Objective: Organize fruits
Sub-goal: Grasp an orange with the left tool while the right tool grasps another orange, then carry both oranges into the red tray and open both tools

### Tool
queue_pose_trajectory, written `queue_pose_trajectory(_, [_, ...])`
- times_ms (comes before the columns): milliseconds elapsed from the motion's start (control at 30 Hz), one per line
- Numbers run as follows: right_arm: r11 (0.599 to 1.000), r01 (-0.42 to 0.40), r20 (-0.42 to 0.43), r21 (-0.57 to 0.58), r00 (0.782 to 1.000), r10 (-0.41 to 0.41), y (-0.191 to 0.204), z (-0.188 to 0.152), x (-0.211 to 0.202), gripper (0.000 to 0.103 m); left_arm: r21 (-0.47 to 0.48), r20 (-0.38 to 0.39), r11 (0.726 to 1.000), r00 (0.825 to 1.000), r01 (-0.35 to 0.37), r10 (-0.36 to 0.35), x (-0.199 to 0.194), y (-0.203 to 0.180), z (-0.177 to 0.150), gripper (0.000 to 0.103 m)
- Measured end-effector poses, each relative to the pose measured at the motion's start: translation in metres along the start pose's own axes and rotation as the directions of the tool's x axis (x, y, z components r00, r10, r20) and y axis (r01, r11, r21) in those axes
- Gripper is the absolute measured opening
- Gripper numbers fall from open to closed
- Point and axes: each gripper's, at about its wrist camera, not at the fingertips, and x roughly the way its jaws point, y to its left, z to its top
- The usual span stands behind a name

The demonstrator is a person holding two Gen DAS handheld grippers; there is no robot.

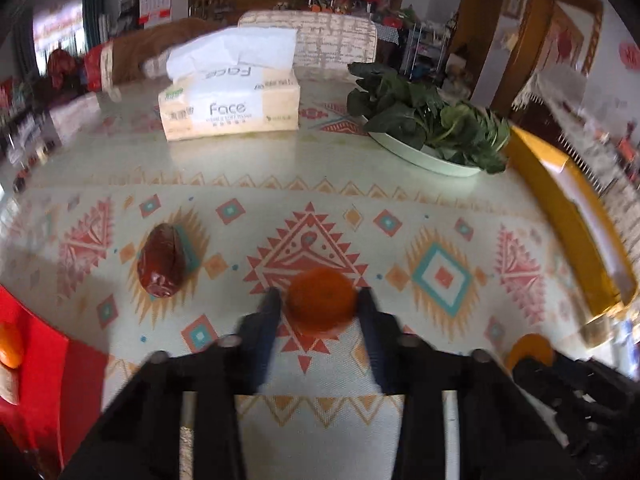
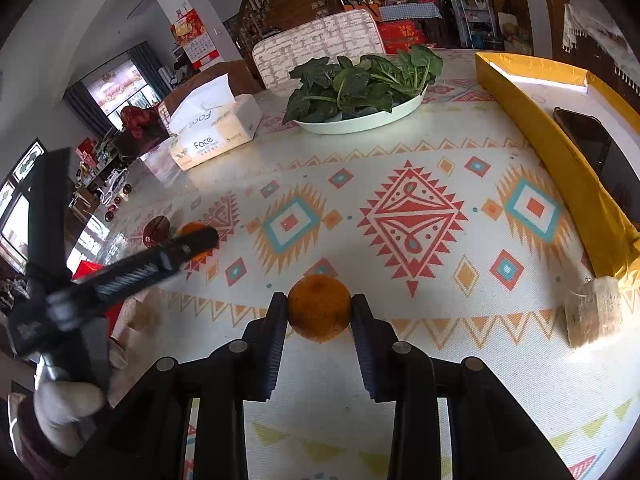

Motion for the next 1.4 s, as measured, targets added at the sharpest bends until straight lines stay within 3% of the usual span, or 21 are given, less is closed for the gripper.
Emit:
queue_pose_trajectory(300, [1.0, -0.013, 0.021, 0.003, 1.0, 0.012, 0.003, 0.002, -0.005, 0.035, -0.057, 0.051, 0.996, 0.996, -0.07, 0.073, -0.026, 0.001, -0.005, 0.033])
queue_pose_trajectory(433, [1.0, -0.019, 0.068, -0.007, 0.998, 0.019, 0.004, 0.004, -0.016, 0.035, -0.13, 0.064, 0.989, 0.995, -0.068, 0.076, -0.057, 0.008, -0.013, 0.033])
queue_pose_trajectory(600, [0.998, 0.025, 0.116, -0.063, 0.993, -0.018, 0.008, 0.004, -0.023, 0.035, -0.113, 0.112, 0.981, 0.979, -0.159, 0.172, -0.108, 0.015, -0.016, 0.034])
queue_pose_trajectory(667, [0.997, 0.026, 0.111, -0.071, 0.994, -0.018, 0.01, 0.003, -0.021, 0.035, -0.134, 0.128, 0.978, 0.976, -0.158, 0.176, -0.127, 0.024, -0.025, 0.034])
queue_pose_trajectory(800, [0.993, 0.051, 0.144, -0.104, 0.989, -0.036, 0.016, 0.002, -0.027, 0.035, -0.195, 0.154, 0.975, 0.979, -0.101, 0.133, -0.154, 0.055, -0.052, 0.034])
queue_pose_trajectory(967, [0.996, 0.015, 0.123, -0.084, 0.992, -0.005, 0.018, 0.0, -0.028, 0.035, -0.347, 0.216, 0.937, 0.971, -0.025, 0.106, -0.186, 0.119, -0.097, 0.034])
queue_pose_trajectory(1033, [0.997, -0.011, 0.124, -0.078, 0.992, 0.02, 0.022, -0.005, -0.032, 0.035, -0.382, 0.23, 0.924, 0.965, -0.033, 0.129, -0.198, 0.144, -0.111, 0.034])
queue_pose_trajectory(1133, [0.995, 0.042, 0.15, -0.096, 0.988, -0.027, 0.036, -0.009, -0.042, 0.035, -0.405, 0.247, 0.91, 0.947, -0.091, 0.204, -0.217, 0.179, -0.13, 0.034])
queue_pose_trajectory(1233, [0.995, 0.025, 0.144, -0.1, 0.99, -0.01, 0.053, -0.01, -0.052, 0.035, -0.431, 0.244, 0.893, 0.937, -0.128, 0.251, -0.223, 0.206, -0.14, 0.034])
queue_pose_trajectory(1400, [0.982, -0.025, 0.114, -0.185, 0.992, 0.046, 0.115, -0.007, -0.057, 0.035, -0.488, 0.235, 0.863, 0.934, -0.126, 0.27, -0.219, 0.249, -0.147, 0.034])
